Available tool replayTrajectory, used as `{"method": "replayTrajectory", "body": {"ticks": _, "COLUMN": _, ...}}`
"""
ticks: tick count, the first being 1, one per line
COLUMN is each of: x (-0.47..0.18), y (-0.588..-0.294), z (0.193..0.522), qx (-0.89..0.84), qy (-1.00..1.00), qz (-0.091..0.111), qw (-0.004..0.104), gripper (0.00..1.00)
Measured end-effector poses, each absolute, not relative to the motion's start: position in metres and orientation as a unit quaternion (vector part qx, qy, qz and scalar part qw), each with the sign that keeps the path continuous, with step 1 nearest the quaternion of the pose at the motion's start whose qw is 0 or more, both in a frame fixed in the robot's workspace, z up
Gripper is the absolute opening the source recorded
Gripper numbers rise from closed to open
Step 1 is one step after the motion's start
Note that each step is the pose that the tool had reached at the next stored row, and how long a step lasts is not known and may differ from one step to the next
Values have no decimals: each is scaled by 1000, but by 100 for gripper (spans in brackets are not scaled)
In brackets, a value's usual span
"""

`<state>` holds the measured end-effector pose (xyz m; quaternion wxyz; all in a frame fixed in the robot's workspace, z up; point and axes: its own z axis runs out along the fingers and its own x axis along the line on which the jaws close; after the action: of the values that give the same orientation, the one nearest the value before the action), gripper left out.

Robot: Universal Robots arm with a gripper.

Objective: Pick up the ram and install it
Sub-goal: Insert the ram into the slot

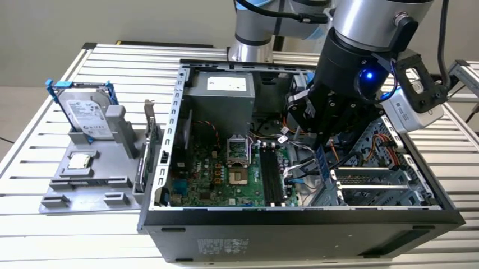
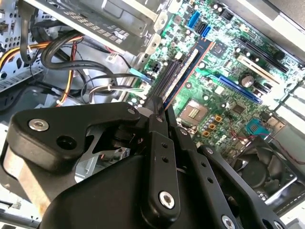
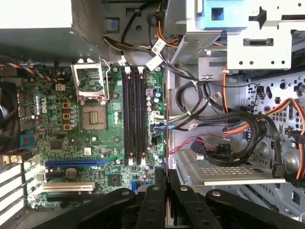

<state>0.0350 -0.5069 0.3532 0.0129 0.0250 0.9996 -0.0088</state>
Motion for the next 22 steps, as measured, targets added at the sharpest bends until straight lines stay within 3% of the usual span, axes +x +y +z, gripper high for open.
{"method": "replayTrajectory", "body": {"ticks": 22, "x": 35, "y": -507, "z": 348, "qx": 25, "qy": 1000, "qz": -8, "qw": 13, "gripper": 0}}
